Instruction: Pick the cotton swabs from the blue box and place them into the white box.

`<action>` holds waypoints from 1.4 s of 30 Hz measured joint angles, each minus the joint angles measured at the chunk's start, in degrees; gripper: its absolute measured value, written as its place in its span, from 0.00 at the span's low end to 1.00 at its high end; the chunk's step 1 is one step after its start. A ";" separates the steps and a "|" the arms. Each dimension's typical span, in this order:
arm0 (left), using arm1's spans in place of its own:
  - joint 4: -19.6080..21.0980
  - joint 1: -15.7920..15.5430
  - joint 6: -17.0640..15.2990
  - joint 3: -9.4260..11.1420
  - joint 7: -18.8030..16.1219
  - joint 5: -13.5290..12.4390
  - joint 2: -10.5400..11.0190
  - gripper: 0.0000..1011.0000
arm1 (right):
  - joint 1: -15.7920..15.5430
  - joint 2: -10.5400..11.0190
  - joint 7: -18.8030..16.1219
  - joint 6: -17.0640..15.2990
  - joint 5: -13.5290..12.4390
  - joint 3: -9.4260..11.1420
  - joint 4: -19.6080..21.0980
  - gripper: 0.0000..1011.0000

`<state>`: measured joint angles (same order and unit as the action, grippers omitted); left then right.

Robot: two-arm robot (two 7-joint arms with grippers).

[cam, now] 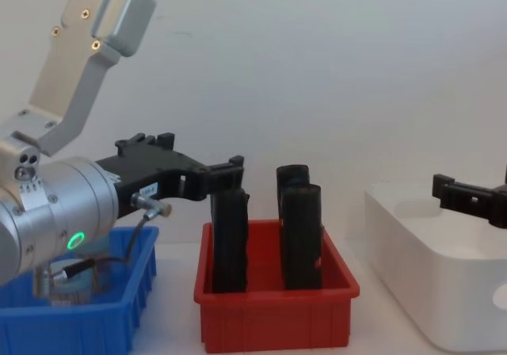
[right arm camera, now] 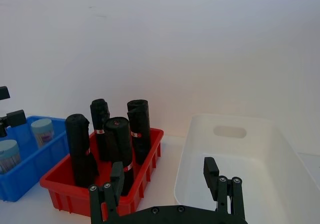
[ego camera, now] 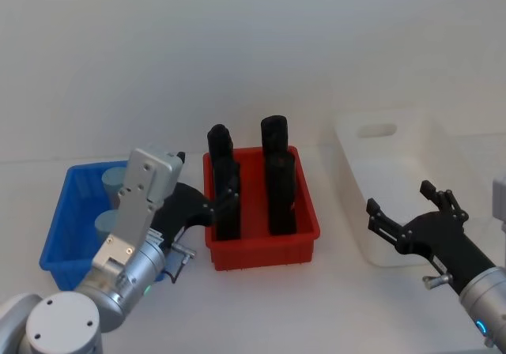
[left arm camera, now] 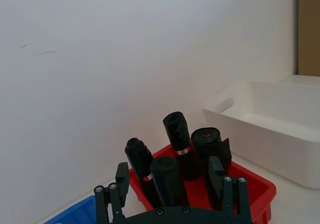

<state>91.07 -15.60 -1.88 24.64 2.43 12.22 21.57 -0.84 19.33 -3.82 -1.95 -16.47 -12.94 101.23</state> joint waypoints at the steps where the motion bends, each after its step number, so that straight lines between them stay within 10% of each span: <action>1: -0.45 -0.41 -0.47 -0.32 0.17 0.27 -0.04 0.99 | 0.00 0.00 0.00 0.00 0.00 0.00 0.00 0.99; 42: -13.12 -6.49 -14.77 -7.96 -0.25 10.57 0.95 0.99 | 0.00 0.00 0.00 0.00 0.00 0.00 0.00 0.99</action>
<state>77.94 -22.09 -16.65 16.68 2.18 22.79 22.52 -0.84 19.34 -3.83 -1.95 -16.47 -12.94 101.23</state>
